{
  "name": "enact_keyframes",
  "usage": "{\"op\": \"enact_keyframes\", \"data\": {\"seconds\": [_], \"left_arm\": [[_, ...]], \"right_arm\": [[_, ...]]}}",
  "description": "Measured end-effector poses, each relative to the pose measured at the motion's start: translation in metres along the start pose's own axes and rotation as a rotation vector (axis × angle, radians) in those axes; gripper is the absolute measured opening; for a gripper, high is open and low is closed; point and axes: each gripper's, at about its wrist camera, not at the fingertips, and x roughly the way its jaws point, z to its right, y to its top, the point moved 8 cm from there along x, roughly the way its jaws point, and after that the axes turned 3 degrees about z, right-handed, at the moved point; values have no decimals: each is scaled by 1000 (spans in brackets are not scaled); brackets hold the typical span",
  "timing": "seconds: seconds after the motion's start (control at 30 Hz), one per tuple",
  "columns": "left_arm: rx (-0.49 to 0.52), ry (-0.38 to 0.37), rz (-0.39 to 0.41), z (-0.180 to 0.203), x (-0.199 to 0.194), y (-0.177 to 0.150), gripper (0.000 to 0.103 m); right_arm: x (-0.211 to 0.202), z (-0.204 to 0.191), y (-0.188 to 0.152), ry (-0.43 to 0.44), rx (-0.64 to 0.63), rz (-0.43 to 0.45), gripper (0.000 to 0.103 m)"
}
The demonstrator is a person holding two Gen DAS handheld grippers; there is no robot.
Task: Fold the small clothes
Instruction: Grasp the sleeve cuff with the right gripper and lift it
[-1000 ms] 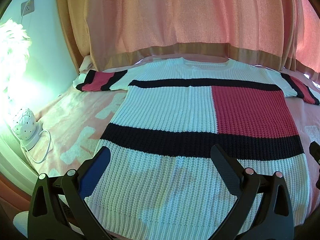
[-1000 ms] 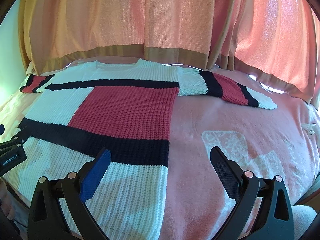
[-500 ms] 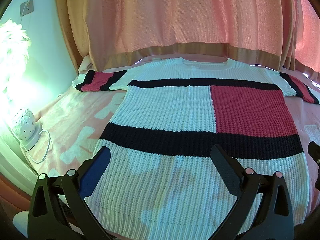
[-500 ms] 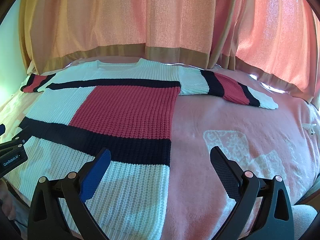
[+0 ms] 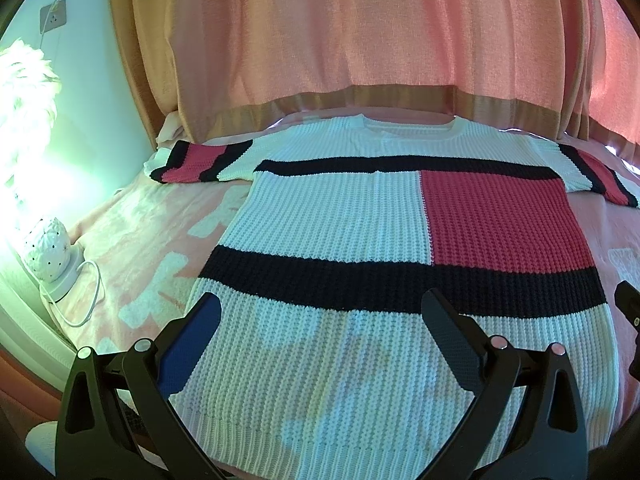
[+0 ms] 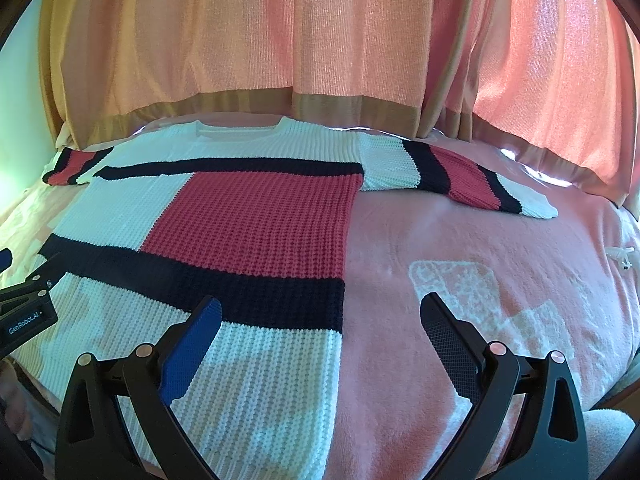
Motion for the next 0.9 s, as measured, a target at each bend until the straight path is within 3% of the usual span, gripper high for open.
{"op": "enact_keyframes", "data": {"seconds": [0.27,0.43,0.5,0.6,0.67,0.7,0.83,0.9], "left_arm": [[-10,-2,-6,0,-1,0,98],[-91,-81,12,-3,-15,24,98],[-111,-85,67,-6,-25,44,98],[-121,-92,131,-5,-32,82,98],[-136,-119,157,0,-29,108,98],[-143,-125,168,2,-26,117,98],[-144,-111,184,21,2,146,98],[-137,-96,179,29,17,149,98]], "right_arm": [[1,-1,-2,8,0,-7,98],[-9,20,19,115,90,6,98],[-15,45,38,127,140,45,98],[-14,114,74,89,217,106,98],[-3,156,88,90,311,102,98],[10,184,95,109,365,92,98],[69,261,102,-16,390,52,97],[105,292,94,-45,424,5,89]]}}
